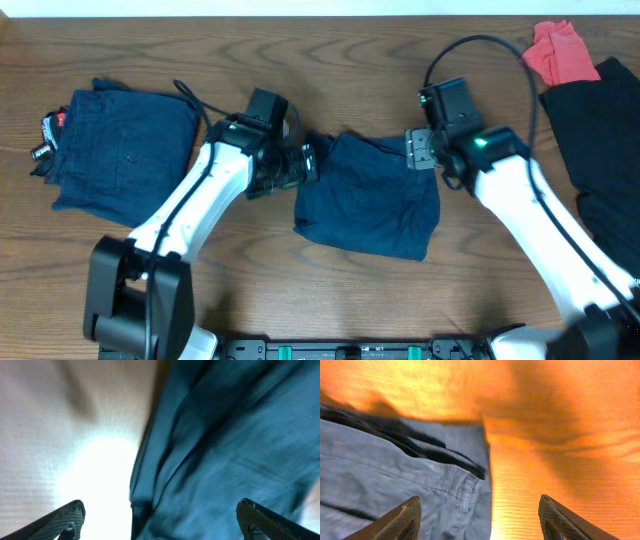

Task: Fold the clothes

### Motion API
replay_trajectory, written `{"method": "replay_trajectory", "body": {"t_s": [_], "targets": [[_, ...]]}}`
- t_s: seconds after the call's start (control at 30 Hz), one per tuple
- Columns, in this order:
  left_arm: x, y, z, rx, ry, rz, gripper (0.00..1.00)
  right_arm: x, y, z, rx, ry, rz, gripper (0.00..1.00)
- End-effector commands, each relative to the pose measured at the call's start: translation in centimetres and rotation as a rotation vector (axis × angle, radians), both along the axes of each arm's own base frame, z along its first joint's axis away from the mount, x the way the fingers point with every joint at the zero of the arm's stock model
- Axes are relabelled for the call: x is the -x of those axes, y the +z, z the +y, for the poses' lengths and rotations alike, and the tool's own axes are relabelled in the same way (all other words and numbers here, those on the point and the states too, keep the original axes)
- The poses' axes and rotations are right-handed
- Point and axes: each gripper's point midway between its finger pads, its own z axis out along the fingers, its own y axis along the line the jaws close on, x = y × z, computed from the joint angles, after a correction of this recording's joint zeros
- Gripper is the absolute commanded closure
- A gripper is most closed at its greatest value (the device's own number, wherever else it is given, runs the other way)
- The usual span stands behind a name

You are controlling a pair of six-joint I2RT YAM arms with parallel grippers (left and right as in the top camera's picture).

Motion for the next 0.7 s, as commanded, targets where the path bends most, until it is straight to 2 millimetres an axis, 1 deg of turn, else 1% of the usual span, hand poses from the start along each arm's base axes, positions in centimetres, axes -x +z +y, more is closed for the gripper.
{"method": "replay_trajectory", "body": {"t_s": [0.0, 0.07, 0.13, 0.17, 0.3, 0.4, 0.47, 0.63, 0.67], "targets": [[-1.6, -0.2, 0.3, -0.041, -0.062, -0.084, 0.02, 0.6, 2.0, -0.6, -0.004, 0.002, -0.032, 0.26], [-2.1, -0.4, -1.0, 0.006, -0.161, -0.118, 0.02, 1.1, 2.4, -0.8, -0.004, 0.002, -0.032, 0.26], [-2.3, -0.9, -2.5, 0.071, -0.263, -0.137, 0.02, 1.5, 2.5, -0.9, -0.001, 0.002, -0.022, 0.26], [-2.4, -1.3, -2.9, 0.086, -0.291, -0.141, 0.02, 1.6, 2.4, -1.0, 0.001, 0.002, -0.017, 0.26], [-3.3, -3.8, -3.3, 0.086, -0.297, -0.126, 0.02, 2.1, 2.0, -1.1, 0.007, 0.004, 0.009, 0.26], [-3.6, -5.4, -4.2, 0.107, -0.310, -0.115, 0.02, 2.3, 2.0, -1.1, 0.010, 0.004, 0.015, 0.26], [-3.4, -6.4, -5.0, 0.126, -0.325, -0.099, 0.02, 2.3, 1.9, -1.1, 0.010, 0.005, 0.018, 0.26], [-1.7, -8.5, -7.1, 0.135, -0.383, -0.047, 0.01, 2.5, 1.8, -1.2, 0.008, 0.002, 0.026, 0.27], [-1.4, -8.8, -7.6, 0.134, -0.399, -0.043, 0.07, 2.5, 1.8, -1.1, 0.008, 0.003, 0.026, 0.27]]}}
